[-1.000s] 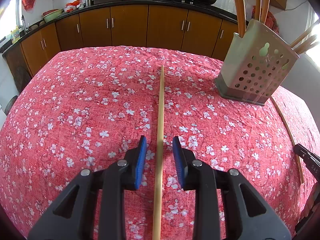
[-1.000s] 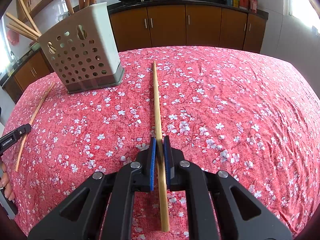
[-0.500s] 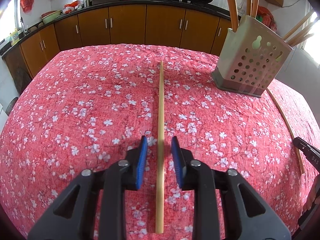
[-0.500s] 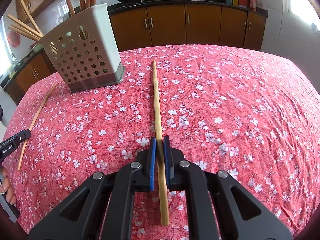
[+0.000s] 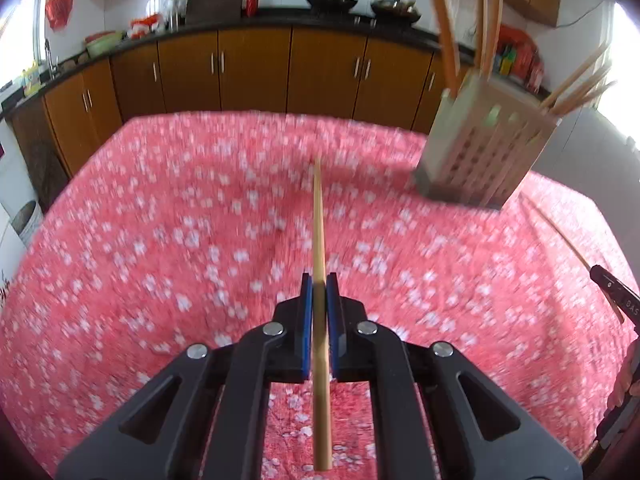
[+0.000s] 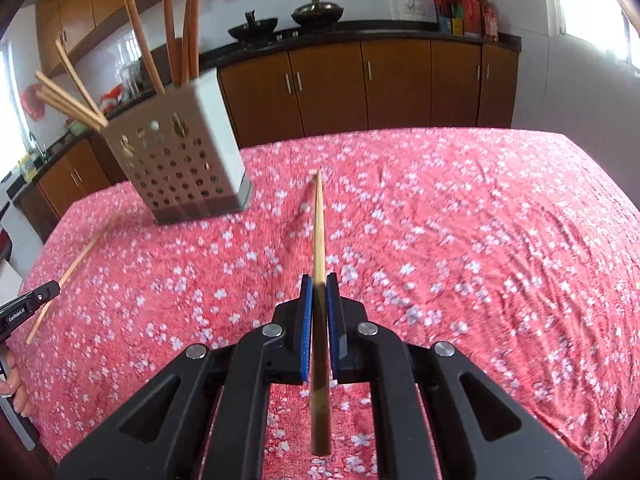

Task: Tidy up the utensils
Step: 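Raise both chopsticks upright and lower them into the holder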

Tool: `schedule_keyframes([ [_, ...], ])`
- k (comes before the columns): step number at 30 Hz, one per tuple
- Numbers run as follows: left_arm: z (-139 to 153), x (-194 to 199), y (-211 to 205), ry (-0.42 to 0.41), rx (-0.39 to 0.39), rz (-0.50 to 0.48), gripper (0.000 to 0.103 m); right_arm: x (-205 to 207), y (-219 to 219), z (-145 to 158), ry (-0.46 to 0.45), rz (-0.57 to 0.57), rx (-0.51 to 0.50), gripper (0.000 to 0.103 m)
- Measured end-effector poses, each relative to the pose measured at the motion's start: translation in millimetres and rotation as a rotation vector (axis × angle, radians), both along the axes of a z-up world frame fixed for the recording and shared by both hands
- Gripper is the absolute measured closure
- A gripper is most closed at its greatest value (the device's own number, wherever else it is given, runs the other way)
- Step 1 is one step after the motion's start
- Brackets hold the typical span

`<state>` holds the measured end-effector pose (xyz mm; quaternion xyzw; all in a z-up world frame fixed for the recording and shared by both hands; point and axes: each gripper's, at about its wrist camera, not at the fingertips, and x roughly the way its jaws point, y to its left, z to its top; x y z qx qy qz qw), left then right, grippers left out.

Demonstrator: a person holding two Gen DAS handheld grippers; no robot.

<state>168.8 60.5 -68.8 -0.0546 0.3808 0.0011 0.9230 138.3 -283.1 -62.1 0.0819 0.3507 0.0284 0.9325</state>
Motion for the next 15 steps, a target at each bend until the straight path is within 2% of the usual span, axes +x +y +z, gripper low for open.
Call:
schedule_keyframes([
  [9, 76.0, -13.3, -7.2, -0.203, -0.048, -0.025, 0.095, -13.9, -19.8, 47.4, -0.161, -0.040, 0.044, 0.095],
  [15, 102.9, -2.0, -12.1, -0.263, -0.043, -0.040, 0.095, -11.3, -18.8, 62.9, -0.214, -0.036, 0.035, 0.095],
])
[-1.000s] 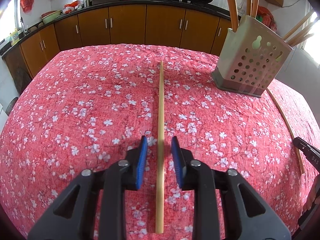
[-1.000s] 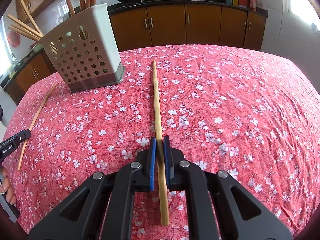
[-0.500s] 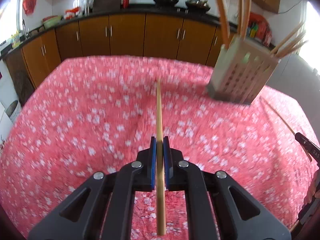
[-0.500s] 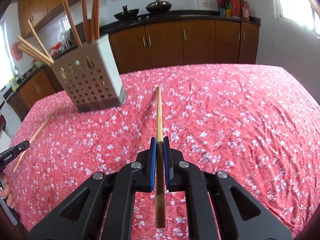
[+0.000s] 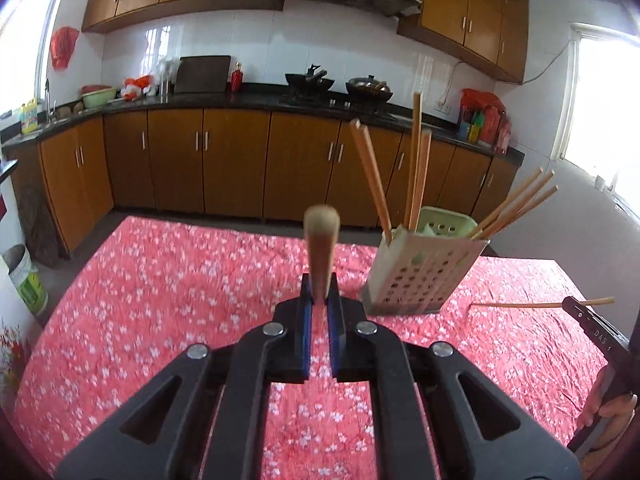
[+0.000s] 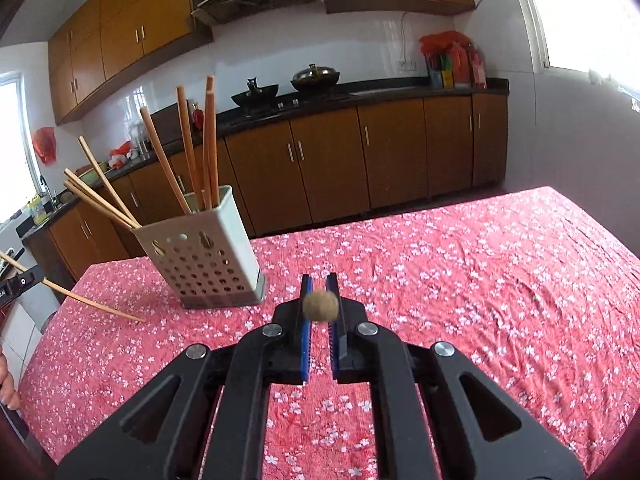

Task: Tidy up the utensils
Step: 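Raise both chopsticks upright and lower them into the holder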

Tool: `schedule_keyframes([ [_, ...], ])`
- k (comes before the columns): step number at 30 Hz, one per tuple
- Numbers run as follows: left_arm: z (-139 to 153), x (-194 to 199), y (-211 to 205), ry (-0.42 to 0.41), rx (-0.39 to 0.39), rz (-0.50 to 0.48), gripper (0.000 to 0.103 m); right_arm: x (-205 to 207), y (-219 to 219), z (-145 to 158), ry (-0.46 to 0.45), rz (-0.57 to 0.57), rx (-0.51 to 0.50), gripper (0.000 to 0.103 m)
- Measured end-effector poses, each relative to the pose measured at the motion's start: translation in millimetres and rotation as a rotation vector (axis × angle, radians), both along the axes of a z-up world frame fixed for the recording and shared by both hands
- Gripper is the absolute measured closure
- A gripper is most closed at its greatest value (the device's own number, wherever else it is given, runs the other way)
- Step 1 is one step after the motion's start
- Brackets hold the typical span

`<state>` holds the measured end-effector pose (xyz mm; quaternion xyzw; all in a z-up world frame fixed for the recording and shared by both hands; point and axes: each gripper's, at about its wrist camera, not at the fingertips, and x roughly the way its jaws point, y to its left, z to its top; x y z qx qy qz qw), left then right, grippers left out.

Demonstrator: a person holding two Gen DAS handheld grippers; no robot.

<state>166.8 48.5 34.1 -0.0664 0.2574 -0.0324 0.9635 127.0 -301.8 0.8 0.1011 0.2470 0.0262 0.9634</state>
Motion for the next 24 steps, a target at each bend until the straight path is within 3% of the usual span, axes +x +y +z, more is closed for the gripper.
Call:
schedule_keyframes([
  [6, 26.3, -4.3, -5.2, -0.051, -0.007, -0.032, 0.095, -3.2, 10.7, 28.7, -0.085, 0.023, -0.001, 0.095],
  [16, 89.2, -14.5, -34.2, -0.130, -0.038, -0.194, 0.095, -9.0, 24.1, 101.4, -0.210, 0.158, 0.114, 0.095],
  [24, 129.2, 8.7, -59.6, -0.214, -0.055, -0.197, 0.095, -1.1, 45.0, 148.1, -0.369, 0.208, 0.136, 0.095],
])
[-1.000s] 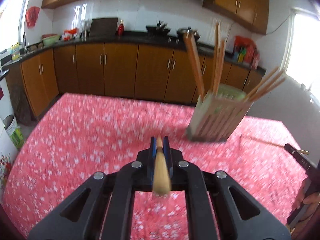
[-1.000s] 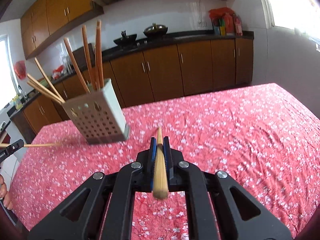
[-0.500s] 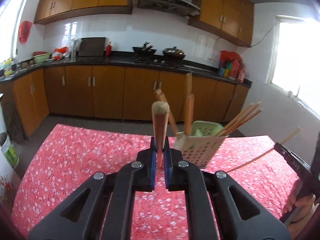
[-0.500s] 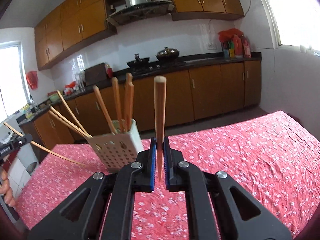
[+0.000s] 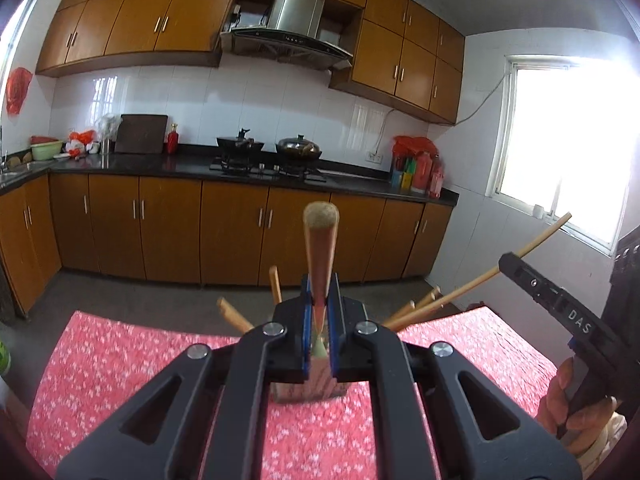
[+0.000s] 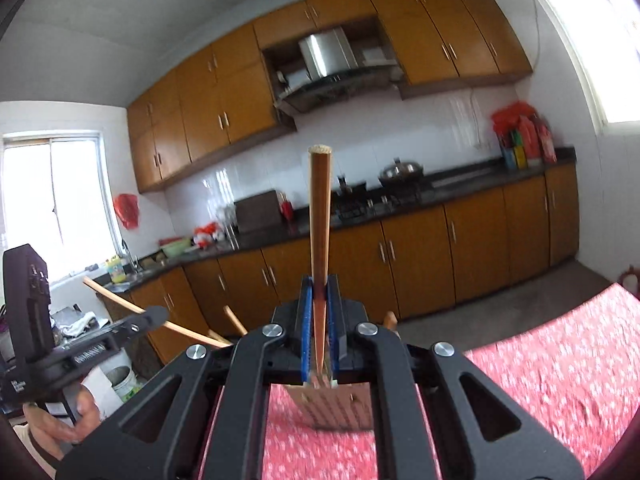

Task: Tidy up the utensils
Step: 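Raise both chopsticks upright and lower them into the holder, then open both tools to release the chopsticks into the holder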

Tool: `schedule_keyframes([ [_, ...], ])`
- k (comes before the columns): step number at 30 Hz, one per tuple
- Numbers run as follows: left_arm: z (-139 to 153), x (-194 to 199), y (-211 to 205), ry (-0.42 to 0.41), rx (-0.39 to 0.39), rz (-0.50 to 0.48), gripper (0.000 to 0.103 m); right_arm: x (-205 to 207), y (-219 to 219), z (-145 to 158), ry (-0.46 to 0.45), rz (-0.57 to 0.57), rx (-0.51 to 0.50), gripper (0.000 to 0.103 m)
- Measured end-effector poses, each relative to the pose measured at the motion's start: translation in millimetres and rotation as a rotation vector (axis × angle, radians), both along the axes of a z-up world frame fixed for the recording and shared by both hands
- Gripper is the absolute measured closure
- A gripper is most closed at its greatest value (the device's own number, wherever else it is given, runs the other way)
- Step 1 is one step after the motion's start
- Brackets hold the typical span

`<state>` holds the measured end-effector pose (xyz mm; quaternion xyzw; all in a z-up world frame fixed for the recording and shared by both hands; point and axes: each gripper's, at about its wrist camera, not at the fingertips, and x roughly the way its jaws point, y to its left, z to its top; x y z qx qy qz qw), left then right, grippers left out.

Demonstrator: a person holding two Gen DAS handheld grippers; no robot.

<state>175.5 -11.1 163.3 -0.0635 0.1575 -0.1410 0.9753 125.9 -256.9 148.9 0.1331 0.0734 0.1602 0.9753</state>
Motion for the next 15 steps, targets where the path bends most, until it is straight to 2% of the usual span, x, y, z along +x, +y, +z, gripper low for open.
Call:
schedule_keyframes([
  [4, -0.7, 19.5, -14.3, 0.002, 0.033, 0.015, 0.095, 17.5, 10.1, 5.2, -0.033, -0.032, -0.035, 0.095],
  [10, -27.8, 52.9, -27.3, 0.079, 0.054, 0.004, 0.095, 51.9, 19.5, -19.9, 0.089, -0.054, -0.097, 0.095],
  [15, -45.1, 72.5, -35.8, 0.111, 0.078, 0.001, 0.095, 63.5, 19.8, -31.4, 0.144, -0.061, -0.104, 0.095],
])
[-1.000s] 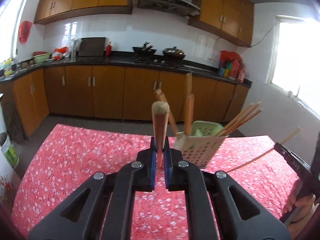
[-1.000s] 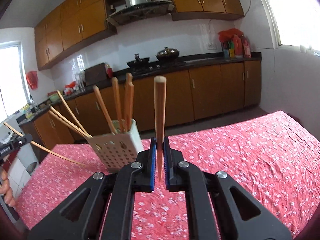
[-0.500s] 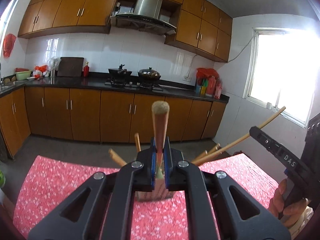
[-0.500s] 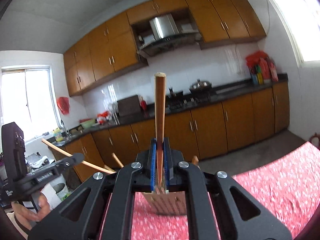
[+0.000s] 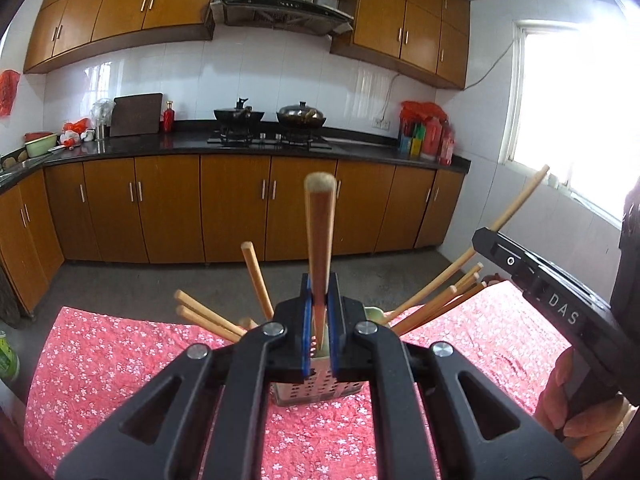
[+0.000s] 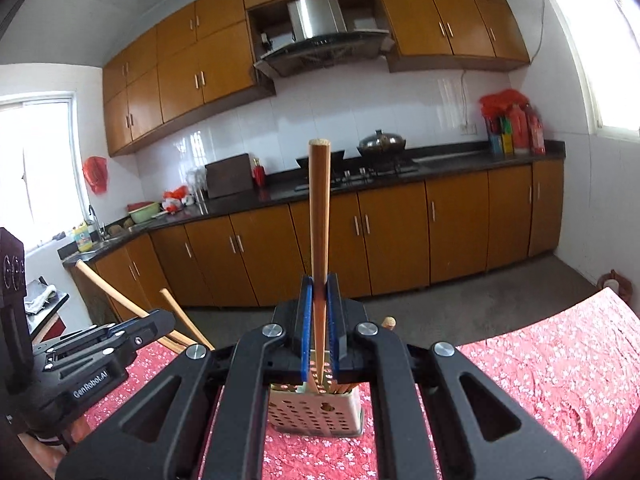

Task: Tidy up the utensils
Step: 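Open both tools to release the chopsticks into the holder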

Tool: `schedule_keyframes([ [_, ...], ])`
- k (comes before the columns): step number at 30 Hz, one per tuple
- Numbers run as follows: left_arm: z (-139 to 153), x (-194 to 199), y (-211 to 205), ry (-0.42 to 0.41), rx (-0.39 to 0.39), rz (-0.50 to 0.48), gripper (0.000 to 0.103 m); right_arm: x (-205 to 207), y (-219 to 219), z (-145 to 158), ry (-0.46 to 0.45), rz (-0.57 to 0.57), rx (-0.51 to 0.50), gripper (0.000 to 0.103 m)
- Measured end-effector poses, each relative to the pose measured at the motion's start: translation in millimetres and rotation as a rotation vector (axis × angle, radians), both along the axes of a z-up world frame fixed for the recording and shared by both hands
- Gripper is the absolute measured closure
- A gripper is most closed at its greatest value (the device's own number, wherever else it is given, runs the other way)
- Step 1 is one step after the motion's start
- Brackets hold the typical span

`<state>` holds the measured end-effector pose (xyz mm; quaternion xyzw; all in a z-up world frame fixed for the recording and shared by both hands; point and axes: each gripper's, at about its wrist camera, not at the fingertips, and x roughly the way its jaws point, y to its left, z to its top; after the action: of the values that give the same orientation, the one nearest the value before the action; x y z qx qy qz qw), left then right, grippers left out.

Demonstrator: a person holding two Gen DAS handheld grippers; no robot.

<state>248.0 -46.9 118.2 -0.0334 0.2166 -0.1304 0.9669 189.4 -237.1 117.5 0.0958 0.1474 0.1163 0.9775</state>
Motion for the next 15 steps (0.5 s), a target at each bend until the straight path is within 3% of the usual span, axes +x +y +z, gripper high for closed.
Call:
schedule_keyframes([
  [3, -5.0, 7.1, -1.2, 0.012, -0.008, 0.012, 0.094, 1.7, 2.3, 0.4, 0.015, 0.009, 0.000, 0.092],
  [5, -6.0, 8.8, 2.4, 0.011, -0.029, 0.017, 0.088, 0.6, 2.6, 1.9, 0.010, 0.003, -0.005, 0.065],
  [6, -5.8, 8.5, 4.9, 0.009, -0.037, 0.023, 0.081, -2.5, 0.5, 2.0, -0.002, -0.005, -0.002, 0.060],
  [10, -0.7, -1.9, 18.7, -0.017, -0.058, 0.043, 0.071, -11.2, -9.4, 5.8, -0.020, -0.025, 0.013, 0.057],
  [15, 6.2, -32.2, 38.3, -0.064, -0.077, 0.075, 0.051, -30.9, -25.3, 7.3, -0.047, -0.067, 0.035, 0.037],
])
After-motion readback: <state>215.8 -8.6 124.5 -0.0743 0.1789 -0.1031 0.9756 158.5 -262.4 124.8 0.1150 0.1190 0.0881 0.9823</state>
